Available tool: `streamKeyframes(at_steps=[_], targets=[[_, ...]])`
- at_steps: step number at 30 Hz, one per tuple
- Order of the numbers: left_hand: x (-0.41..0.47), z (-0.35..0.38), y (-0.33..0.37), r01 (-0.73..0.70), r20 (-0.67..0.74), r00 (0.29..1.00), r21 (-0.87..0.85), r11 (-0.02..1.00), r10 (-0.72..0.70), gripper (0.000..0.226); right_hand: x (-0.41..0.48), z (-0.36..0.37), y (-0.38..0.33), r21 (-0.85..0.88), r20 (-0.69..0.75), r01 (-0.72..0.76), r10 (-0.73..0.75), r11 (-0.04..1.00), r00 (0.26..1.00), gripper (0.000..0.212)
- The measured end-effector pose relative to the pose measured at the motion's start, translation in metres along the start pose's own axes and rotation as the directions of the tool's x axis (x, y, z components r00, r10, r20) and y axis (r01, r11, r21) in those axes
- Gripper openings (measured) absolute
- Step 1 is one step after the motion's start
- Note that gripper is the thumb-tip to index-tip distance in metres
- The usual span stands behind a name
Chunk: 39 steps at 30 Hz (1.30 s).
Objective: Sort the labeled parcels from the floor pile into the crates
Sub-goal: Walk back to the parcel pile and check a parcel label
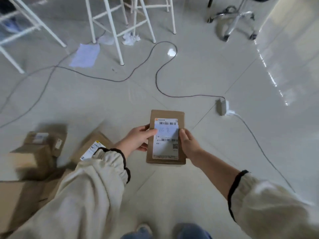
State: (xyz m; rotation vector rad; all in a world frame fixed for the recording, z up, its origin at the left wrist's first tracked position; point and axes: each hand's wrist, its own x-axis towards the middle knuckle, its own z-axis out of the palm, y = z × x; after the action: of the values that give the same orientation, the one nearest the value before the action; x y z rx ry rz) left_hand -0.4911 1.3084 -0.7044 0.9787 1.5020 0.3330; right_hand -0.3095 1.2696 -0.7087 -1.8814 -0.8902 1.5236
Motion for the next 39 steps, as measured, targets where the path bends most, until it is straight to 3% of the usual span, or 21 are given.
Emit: streamKeyframes(at_steps=[7,13,24,33,39], targets=[[-0.208,-0.041,0.208,-0.083,0.074,0.994,0.062,0.995,0.078,0.023,-0.194,-0.084,-0.215,-0.021,-0.004,-0.017,0.017,1.000,1.000,0.037],[-0.325,-0.055,0.312,-0.223,0.092,0.973,0.161,0.961,0.210,0.024,-0.309,-0.127,-0.303,0.001,-0.087,0.040,-0.040,0.999,0.995,0.038],[-0.386,0.004,0.363,-0.396,0.257,0.912,0.337,0.854,0.321,0.019,-0.393,-0.184,-0.300,0.173,-0.227,0.058,-0.017,0.983,0.974,0.042],[-0.454,0.133,0.421,-0.615,0.526,0.760,0.388,0.687,0.383,0.023,-0.491,-0.303,-0.253,0.323,-0.448,0.133,0.027,0.937,0.894,0.039],[-0.522,0.257,0.438,-0.734,0.709,0.611,0.342,0.587,0.352,0.022,-0.592,-0.387,-0.198,0.394,-0.610,0.180,0.110,0.901,0.785,0.043]])
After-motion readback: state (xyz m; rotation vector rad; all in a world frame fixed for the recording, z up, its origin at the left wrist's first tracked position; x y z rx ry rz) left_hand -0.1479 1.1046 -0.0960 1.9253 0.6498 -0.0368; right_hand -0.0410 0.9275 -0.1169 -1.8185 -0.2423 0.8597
